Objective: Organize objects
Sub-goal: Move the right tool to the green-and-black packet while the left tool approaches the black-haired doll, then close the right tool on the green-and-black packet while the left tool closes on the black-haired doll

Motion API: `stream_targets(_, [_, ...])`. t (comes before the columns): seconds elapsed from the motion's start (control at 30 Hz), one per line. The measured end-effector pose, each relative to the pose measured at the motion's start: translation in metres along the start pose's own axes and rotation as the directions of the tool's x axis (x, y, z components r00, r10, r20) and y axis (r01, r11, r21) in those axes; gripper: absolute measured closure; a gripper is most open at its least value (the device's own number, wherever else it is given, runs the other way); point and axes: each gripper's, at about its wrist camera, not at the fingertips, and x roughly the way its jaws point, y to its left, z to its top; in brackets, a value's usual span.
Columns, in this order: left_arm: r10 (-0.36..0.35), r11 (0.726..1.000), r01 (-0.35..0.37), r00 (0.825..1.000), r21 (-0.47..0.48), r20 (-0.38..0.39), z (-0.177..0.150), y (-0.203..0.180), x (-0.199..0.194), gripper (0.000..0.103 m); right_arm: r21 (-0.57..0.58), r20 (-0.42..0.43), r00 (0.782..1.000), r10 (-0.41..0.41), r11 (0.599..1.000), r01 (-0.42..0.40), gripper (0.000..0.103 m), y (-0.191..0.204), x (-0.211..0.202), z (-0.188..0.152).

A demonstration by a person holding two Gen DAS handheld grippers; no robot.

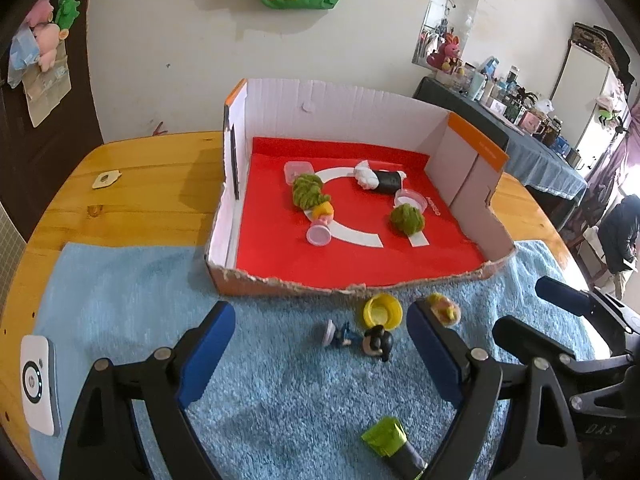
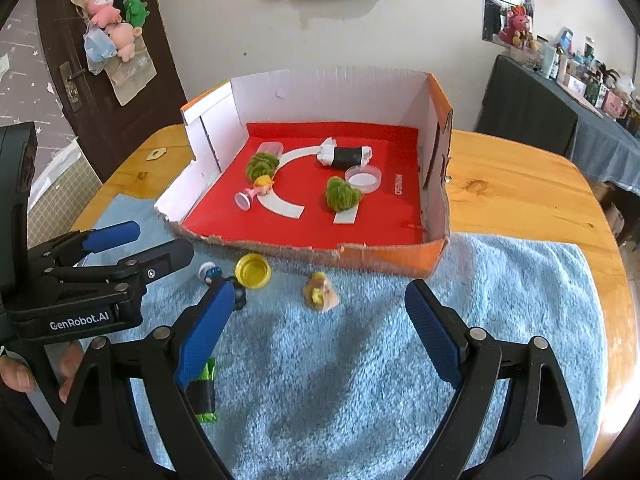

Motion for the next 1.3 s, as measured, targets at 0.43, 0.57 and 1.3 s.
stream_targets(0.43, [0.006, 1.0, -0.006, 1.0, 0.01, -0.013, -0.024, -0.003, -0.002, 0.014, -0.021, -0.026, 1.0, 0.01, 1.0, -0.01, 0.015, 0.013, -0.008, -0.029])
stream_targets(0.57, [0.01, 1.0, -0.01, 1.0, 0.017, -0.008, -0.026, -0.003, -0.005, 0.014, -0.042, -0.047, 0.999, 0.024, 0.999, -0.026, 0.015, 0.023, -0.006, -0.041])
stream_targets(1.3, [-0.009, 0.996, 0.014, 0.998, 0.086, -0.059, -0.033, -0.015, 0.023, 0.016, -0.179, -0.165, 0.98, 0.109, 0.974, -0.139, 0.045, 0.071, 0.029, -0.077])
